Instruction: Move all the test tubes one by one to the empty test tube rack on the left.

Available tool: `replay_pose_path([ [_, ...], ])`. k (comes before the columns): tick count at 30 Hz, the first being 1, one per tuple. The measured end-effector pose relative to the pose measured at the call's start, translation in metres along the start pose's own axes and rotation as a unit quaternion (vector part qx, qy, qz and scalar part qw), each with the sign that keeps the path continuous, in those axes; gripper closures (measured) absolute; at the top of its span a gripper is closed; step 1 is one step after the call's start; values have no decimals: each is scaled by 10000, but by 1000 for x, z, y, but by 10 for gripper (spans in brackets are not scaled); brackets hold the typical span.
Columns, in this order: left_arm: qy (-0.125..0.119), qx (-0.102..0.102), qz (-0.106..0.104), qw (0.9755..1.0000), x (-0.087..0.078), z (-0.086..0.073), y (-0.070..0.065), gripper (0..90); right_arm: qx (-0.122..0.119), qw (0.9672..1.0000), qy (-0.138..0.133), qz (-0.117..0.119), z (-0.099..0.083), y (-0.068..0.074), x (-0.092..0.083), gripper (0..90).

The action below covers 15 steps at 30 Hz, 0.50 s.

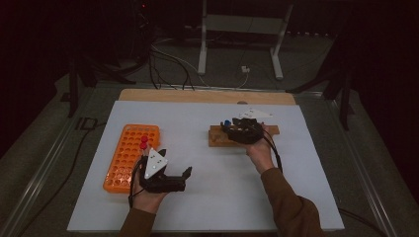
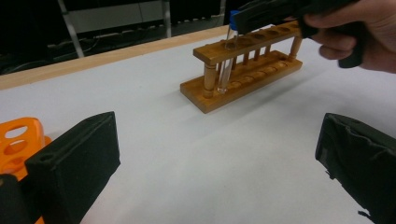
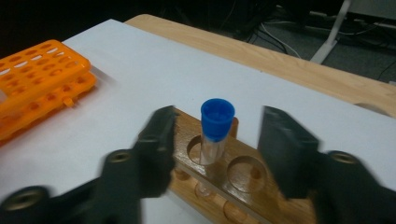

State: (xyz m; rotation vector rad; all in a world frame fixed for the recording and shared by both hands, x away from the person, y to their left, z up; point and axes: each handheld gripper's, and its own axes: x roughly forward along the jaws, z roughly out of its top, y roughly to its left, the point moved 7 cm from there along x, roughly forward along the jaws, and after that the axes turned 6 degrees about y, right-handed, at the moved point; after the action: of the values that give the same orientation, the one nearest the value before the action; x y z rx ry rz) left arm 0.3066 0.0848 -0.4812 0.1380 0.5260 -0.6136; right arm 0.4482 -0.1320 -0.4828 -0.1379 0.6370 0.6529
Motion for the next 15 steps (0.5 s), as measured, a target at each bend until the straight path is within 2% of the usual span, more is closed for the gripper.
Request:
replay_pose_path([
  [5,38,-4,-24,10000,1,-2,-1,4,28,10000,60,-10,-2,1,11,677],
  [8,52,-1,-34,10000,2,-2,-1,4,38,9999,131,20,-5,1,15,755],
  [15,70,-10,-41,10000,3,-3,-1,4,-118,9999,114,-21,-5,7,18,765],
])
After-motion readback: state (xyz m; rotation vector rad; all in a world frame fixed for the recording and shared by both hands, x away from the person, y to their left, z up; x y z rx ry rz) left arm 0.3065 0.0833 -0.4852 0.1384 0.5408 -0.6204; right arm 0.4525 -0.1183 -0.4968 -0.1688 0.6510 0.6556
